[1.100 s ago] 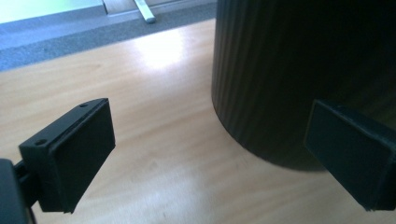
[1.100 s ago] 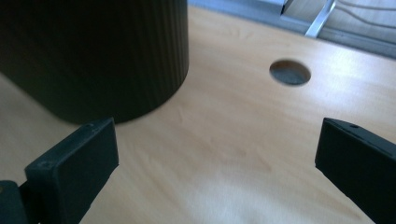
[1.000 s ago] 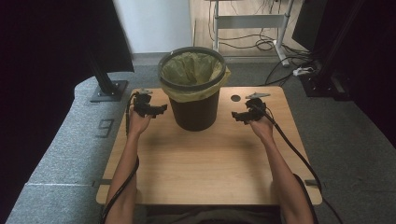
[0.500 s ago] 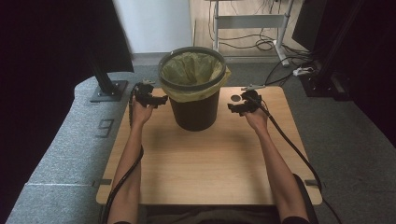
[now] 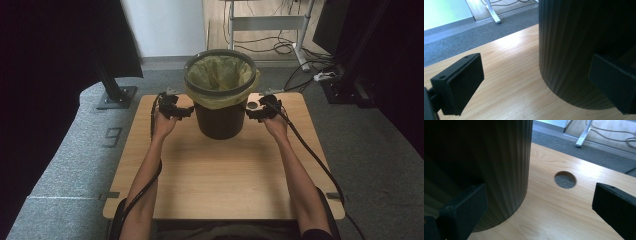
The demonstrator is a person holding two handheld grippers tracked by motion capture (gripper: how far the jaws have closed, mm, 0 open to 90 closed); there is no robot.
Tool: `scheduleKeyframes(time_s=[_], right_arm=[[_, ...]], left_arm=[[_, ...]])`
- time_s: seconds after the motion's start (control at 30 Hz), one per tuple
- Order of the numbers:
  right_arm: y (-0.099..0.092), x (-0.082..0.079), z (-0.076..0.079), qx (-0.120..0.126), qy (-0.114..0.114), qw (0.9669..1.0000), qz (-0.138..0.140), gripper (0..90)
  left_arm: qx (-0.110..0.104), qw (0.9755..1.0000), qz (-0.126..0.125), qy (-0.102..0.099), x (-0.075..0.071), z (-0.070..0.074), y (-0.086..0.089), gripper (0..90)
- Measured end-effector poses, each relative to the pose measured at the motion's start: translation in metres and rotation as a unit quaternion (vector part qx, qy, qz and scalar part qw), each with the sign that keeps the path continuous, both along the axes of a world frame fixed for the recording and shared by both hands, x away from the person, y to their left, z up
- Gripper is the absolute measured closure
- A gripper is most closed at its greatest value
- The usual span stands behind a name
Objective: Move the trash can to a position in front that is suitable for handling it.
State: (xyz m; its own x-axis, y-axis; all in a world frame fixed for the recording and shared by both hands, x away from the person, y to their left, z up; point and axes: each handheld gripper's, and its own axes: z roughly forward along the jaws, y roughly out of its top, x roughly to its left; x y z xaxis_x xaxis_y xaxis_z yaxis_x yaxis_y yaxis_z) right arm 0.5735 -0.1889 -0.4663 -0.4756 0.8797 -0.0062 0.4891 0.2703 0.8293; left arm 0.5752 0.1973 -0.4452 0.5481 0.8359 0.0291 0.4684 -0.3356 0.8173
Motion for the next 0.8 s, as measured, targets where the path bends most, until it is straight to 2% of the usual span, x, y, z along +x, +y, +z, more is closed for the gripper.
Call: scheduleKeyframes(time_s=[0.07,0.17,0.23,0.27,0.33,0.4,0.47,0.53,0.6,0.67,0.77,0.8], right_arm=[[-0.002,0.001,0.0,-0.001,0.005,1.0,0.004,0.2],[-0.004,0.005,0.002,-0.002,-0.007,1.0,0.0,0.2],[-0.006,0.007,0.002,0.001,-0.009,1.0,-0.004,0.3],[-0.011,0.012,0.001,0.011,-0.007,0.9998,-0.014,0.3],[-0.013,0.015,0.0,0.015,-0.007,0.9997,-0.018,0.4],[-0.016,0.02,0.001,0.024,-0.003,0.9994,-0.023,0.3],[-0.014,0.025,0.003,0.015,0.0,0.9997,-0.022,0.2],[-0.011,0.03,0.006,0.007,-0.012,0.9998,-0.017,0.8],[-0.009,0.037,0.007,-0.002,-0.008,0.9996,-0.027,0.8],[-0.01,0.04,0.006,0.005,-0.007,0.9996,-0.028,0.9],[-0.013,0.046,0.003,0.038,-0.006,0.9987,-0.034,1.0],[-0.014,0.048,0.002,0.042,-0.004,0.9985,-0.036,1.1]], left_arm=[[-0.002,1.0,0.003,-0.002,0.002,0.0,0.001,0.0],[-0.021,0.9996,0.02,-0.002,0.009,0.002,0.005,0.0],[-0.031,0.999,0.031,-0.007,0.014,0.005,0.006,0.0],[-0.034,0.9988,0.034,-0.008,0.016,0.006,0.006,0.0],[-0.019,0.9989,0.041,-0.012,0.02,0.008,0.005,0.0],[-0.013,0.9989,0.044,-0.011,0.025,0.008,0.004,0.0],[-0.012,0.9985,0.052,-0.013,0.029,0.008,0.003,0.0],[-0.013,0.9983,0.055,-0.011,0.033,0.008,0.003,0.0],[-0.008,0.9982,0.058,-0.009,0.035,0.007,0.002,0.0],[-0.008,0.9982,0.059,-0.006,0.038,0.007,0.002,0.0],[-0.01,0.9984,0.055,-0.004,0.041,0.006,0.001,0.0],[-0.01,0.9985,0.053,-0.005,0.041,0.007,0.0,0.5]])
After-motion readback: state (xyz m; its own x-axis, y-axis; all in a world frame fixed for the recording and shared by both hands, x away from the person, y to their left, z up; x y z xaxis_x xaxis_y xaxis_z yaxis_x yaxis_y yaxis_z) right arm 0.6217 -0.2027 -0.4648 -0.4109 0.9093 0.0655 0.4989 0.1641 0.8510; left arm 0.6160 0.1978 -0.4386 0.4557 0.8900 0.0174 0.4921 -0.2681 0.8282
